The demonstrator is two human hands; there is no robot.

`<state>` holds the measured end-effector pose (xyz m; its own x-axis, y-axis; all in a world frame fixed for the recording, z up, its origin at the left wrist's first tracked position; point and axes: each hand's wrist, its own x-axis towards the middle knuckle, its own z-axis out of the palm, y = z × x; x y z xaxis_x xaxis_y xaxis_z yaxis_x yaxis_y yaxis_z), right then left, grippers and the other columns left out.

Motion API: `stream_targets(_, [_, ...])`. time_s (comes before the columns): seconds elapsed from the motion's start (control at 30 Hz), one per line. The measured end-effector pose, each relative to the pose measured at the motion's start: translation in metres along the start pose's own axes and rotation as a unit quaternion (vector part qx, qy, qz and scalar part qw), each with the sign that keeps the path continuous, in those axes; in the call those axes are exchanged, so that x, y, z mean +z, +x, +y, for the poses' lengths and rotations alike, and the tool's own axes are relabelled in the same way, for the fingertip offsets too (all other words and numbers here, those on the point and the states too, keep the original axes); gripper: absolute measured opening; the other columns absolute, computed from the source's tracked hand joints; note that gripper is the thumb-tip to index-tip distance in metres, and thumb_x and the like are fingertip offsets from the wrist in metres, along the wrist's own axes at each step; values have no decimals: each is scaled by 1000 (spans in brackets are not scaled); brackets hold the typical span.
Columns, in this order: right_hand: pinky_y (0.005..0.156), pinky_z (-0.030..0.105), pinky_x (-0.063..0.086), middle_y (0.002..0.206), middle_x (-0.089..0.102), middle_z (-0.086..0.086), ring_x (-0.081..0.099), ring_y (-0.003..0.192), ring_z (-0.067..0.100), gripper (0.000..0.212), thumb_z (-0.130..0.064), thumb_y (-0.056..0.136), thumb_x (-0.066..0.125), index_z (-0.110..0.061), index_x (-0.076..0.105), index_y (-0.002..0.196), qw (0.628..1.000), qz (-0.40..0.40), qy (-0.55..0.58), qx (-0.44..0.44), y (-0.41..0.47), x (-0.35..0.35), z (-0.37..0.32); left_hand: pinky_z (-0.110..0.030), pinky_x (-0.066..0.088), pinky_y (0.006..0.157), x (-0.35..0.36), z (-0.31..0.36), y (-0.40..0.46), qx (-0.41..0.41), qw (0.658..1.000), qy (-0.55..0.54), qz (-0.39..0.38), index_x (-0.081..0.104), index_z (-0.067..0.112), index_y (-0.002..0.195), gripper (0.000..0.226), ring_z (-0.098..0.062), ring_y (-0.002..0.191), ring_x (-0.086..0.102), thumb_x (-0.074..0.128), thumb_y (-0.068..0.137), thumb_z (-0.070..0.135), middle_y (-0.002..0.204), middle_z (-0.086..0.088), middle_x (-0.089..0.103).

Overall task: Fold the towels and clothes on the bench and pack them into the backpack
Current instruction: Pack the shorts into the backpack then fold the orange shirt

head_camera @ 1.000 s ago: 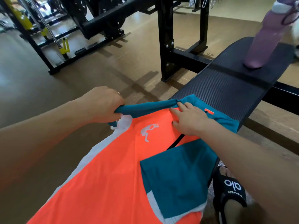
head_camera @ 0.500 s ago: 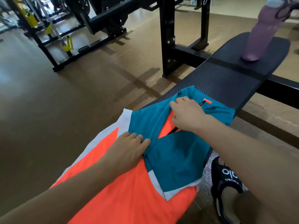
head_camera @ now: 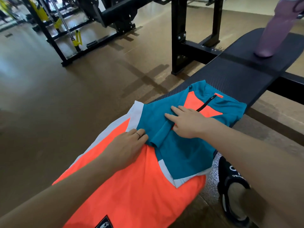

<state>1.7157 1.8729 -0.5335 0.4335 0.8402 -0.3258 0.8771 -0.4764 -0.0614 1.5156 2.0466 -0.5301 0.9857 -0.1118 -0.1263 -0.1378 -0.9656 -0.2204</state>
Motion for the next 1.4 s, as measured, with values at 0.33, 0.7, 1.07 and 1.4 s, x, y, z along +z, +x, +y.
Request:
stream_targets(0.33, [86, 44, 49, 109, 61, 11, 59, 98, 32, 47, -22, 83, 44, -11, 61, 125, 960, 219, 65, -163, -24, 2, -114, -41, 38, 110, 28, -54, -137, -437, 847, -303, -11, 33, 21, 153, 62, -32, 132, 47, 60, 98, 30, 148, -13, 43])
stream_targets(0.7, [54, 33, 45, 78, 58, 3, 61, 69, 25, 23, -38, 76, 63, -19, 56, 87, 938, 177, 118, -274, -122, 73, -306, -42, 55, 81, 62, -41, -240, -646, 579, -493, 60, 54, 10, 88, 37, -24, 84, 57, 80, 81, 35, 82, -10, 55])
stream_targets(1.07, [58, 35, 42, 85, 60, 5, 61, 74, 27, 42, -38, 65, 83, -18, 60, 93, 978, 124, 70, -155, -139, 92, -402, -29, 50, 63, 44, -39, -251, -605, 531, -585, 101, 57, 13, 78, 16, -17, 65, 53, 67, 91, 11, 75, -6, 55])
stream_targets(1.4, [46, 29, 22, 68, 57, -1, 57, 52, 20, 48, -23, 39, 88, -23, 59, 77, 991, 115, 33, -55, -112, 81, -429, -42, 56, 82, 41, -56, -259, -572, 444, -668, 173, 51, 11, 78, 7, -24, 80, 54, 52, 72, 9, 86, -14, 52])
